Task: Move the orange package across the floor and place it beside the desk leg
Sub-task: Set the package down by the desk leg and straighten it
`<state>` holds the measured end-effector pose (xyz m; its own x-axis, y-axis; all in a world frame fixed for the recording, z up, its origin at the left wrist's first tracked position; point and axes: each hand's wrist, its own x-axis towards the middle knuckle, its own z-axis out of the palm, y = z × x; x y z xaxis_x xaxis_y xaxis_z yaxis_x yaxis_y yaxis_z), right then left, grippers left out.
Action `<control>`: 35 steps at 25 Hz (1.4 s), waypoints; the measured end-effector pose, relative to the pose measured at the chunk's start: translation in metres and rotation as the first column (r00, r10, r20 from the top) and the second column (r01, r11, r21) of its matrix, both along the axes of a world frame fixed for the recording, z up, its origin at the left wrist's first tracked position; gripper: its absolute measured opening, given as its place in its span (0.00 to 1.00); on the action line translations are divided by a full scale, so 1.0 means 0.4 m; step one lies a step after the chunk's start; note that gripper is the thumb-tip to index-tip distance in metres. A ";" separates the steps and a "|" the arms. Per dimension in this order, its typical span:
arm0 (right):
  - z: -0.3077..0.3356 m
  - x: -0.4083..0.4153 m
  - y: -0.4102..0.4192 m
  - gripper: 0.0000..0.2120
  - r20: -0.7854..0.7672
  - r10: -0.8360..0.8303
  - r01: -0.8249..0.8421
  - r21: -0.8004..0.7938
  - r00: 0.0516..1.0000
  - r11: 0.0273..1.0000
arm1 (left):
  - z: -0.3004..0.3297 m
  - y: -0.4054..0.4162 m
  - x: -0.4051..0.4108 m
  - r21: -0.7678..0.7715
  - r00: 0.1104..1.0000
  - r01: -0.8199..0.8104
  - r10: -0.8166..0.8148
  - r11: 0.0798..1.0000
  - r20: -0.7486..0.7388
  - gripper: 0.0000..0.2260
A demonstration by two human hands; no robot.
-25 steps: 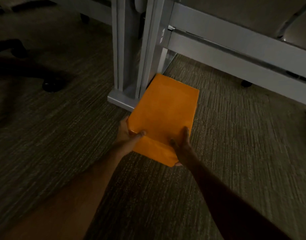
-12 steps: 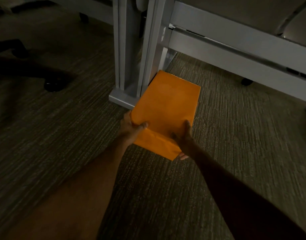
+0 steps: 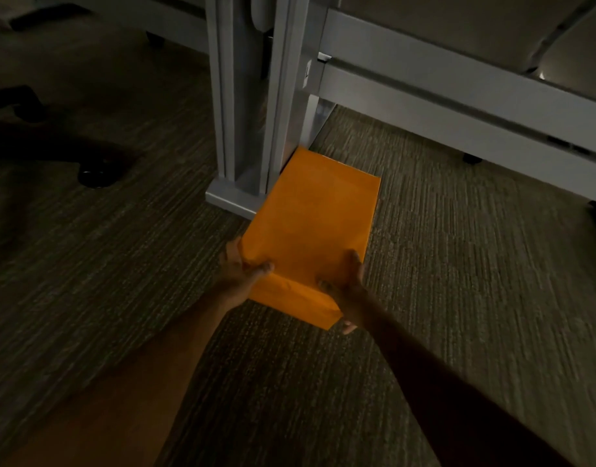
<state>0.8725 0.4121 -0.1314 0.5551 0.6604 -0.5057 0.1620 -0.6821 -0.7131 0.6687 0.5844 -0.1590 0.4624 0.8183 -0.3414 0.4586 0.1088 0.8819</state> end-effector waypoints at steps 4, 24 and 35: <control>0.008 -0.004 -0.002 0.53 -0.041 0.005 -0.004 0.015 0.999 1.000 | -0.002 -0.002 -0.002 -0.033 0.999 -0.017 0.015 0.999 -0.040 0.49; 0.017 -0.034 0.011 0.51 -0.020 -0.095 0.096 0.052 0.995 0.994 | 0.030 -0.002 0.013 -0.022 0.999 -0.035 0.035 0.999 -0.021 0.49; -0.001 -0.120 -0.002 0.37 0.315 -0.241 0.210 0.130 0.918 0.969 | 0.109 -0.074 0.064 0.348 0.906 0.081 0.076 0.934 -0.416 0.32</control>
<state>0.8245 0.4114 -0.1317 0.8184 0.5331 -0.2144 0.2456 -0.6619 -0.7083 0.6943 0.5549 -0.1153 0.3437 0.9187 -0.1946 0.7903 -0.1711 0.5884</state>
